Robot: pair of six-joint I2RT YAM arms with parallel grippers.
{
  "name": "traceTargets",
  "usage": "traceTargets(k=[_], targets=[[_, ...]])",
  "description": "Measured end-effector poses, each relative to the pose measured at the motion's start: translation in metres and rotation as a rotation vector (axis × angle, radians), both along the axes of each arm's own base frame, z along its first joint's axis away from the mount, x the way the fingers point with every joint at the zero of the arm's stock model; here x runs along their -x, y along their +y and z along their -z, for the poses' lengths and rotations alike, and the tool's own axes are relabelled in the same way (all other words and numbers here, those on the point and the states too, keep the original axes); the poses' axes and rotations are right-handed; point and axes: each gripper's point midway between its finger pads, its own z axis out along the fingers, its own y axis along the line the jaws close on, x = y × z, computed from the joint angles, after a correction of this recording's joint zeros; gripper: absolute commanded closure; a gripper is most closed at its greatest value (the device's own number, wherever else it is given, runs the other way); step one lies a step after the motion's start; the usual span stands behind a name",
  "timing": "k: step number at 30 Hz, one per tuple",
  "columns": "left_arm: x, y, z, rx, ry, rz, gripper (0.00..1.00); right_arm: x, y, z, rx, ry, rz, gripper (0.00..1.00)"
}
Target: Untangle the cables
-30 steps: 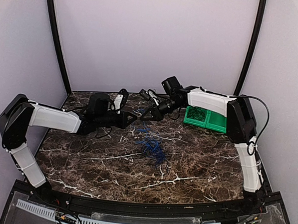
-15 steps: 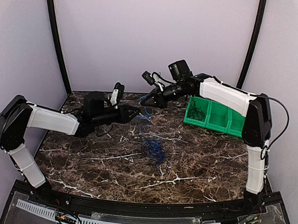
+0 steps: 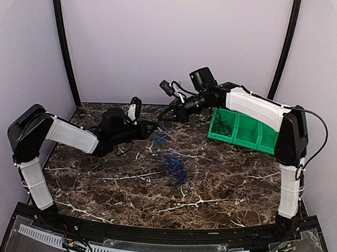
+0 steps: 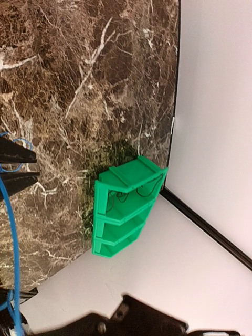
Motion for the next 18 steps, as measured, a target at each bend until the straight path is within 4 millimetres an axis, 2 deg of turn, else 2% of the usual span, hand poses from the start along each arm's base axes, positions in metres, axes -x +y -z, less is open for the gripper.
traceTargets(k=[3, 8, 11, 15, 18], targets=[[-0.010, 0.007, 0.024, -0.029, 0.036, -0.057, 0.94, 0.010, -0.004, -0.016, -0.021, 0.000, -0.024, 1.00], [-0.018, 0.026, 0.042, -0.044, 0.062, -0.123, 0.95, 0.035, -0.020, -0.071, -0.090, -0.073, -0.064, 1.00], [-0.022, 0.036, 0.041, -0.027, 0.046, -0.144, 0.95, 0.046, -0.030, -0.096, -0.112, -0.112, -0.075, 1.00], [-0.022, 0.044, 0.041, -0.008, 0.034, -0.157, 0.95, 0.045, -0.040, -0.098, -0.106, -0.103, -0.074, 1.00], [-0.021, 0.050, 0.048, -0.016, 0.045, -0.166, 0.94, 0.036, -0.052, -0.098, -0.108, -0.080, -0.057, 1.00]])
